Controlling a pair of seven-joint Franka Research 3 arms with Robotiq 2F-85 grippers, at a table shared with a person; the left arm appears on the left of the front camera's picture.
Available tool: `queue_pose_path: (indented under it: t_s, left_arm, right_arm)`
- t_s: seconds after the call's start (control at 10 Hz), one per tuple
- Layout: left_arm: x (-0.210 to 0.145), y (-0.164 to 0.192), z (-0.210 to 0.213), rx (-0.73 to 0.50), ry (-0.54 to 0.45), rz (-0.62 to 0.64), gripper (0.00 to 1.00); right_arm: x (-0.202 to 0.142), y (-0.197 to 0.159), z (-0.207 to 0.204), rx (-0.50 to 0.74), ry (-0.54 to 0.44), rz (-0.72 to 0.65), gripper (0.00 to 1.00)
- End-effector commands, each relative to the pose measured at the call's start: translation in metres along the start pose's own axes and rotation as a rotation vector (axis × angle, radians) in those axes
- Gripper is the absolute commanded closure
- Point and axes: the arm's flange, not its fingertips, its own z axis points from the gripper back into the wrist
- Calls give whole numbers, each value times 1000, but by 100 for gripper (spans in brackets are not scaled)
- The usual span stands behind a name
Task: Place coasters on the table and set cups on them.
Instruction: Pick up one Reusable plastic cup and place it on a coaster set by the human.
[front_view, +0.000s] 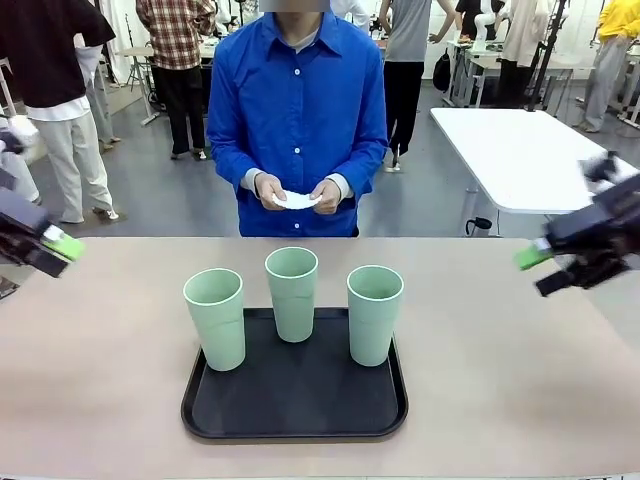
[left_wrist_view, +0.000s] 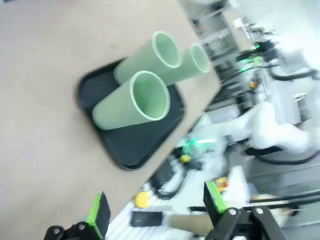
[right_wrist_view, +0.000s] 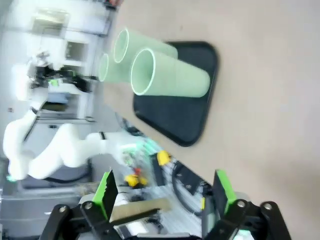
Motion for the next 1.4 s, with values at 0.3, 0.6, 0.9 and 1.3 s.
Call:
queue_pose_path:
  t_s: [0.3,0.6,0.9,1.3]
  left_arm:
    - [-21,111,66,-329,-89,316,0]
    - [-42,132,88,-336,-174,408,0]
    - [-50,130,89,-314,-200,429,0]
    - [-42,113,95,-219,-200,409,0]
  right_arm:
    - [-16,-93,47,447,-215,-438,0]
    - [-29,-100,73,456,-278,-442,0]
    - [-33,-90,79,389,-219,-425,0]
    - [-32,-74,67,319,-100,-401,0]
